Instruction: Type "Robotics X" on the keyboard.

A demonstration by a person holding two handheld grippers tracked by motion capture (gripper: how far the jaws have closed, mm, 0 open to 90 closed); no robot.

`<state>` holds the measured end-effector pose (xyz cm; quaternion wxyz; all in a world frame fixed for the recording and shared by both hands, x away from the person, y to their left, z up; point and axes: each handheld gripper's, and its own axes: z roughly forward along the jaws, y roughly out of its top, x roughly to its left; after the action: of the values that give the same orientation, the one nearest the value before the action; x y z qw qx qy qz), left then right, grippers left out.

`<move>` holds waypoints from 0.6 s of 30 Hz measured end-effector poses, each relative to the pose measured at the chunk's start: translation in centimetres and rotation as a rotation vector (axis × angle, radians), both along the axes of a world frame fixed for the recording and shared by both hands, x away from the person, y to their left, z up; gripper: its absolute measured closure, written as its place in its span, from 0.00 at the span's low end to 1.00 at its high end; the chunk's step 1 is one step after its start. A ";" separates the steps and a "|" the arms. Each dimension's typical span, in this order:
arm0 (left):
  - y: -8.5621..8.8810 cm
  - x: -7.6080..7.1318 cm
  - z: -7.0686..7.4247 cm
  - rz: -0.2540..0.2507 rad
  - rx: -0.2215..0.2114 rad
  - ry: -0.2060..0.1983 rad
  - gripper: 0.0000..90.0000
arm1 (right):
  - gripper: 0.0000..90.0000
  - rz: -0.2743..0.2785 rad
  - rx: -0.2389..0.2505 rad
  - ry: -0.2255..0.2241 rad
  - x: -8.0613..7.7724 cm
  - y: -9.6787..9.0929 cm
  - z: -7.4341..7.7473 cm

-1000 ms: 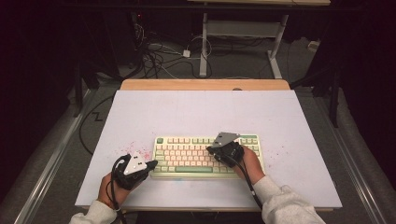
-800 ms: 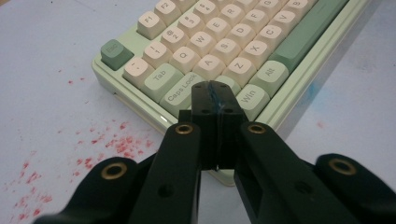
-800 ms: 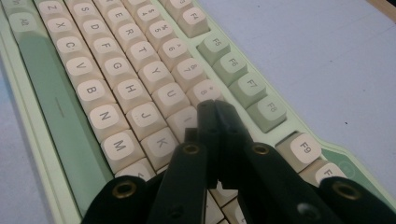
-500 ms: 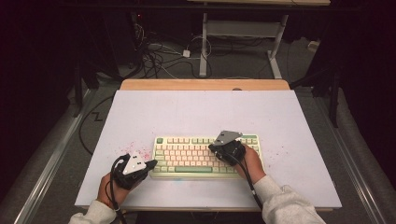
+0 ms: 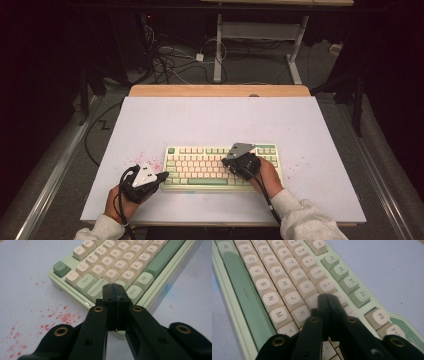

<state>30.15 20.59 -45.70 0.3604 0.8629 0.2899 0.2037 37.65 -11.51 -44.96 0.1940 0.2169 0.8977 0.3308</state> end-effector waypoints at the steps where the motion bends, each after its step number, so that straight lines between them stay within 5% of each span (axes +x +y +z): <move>1: 0.0 0.0 0.0 0.001 -0.001 -0.001 0.97 | 1.00 -0.003 0.006 -0.005 -0.1 0.0 0.1; 18: 0.0 0.1 0.0 0.004 -0.004 -0.003 0.97 | 1.00 0.032 0.096 -0.047 -1.4 -0.2 2.1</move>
<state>30.24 20.57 -45.71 0.3619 0.8614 0.2915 0.2052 36.28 -11.70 -42.90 0.1990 0.2036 0.8793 0.3818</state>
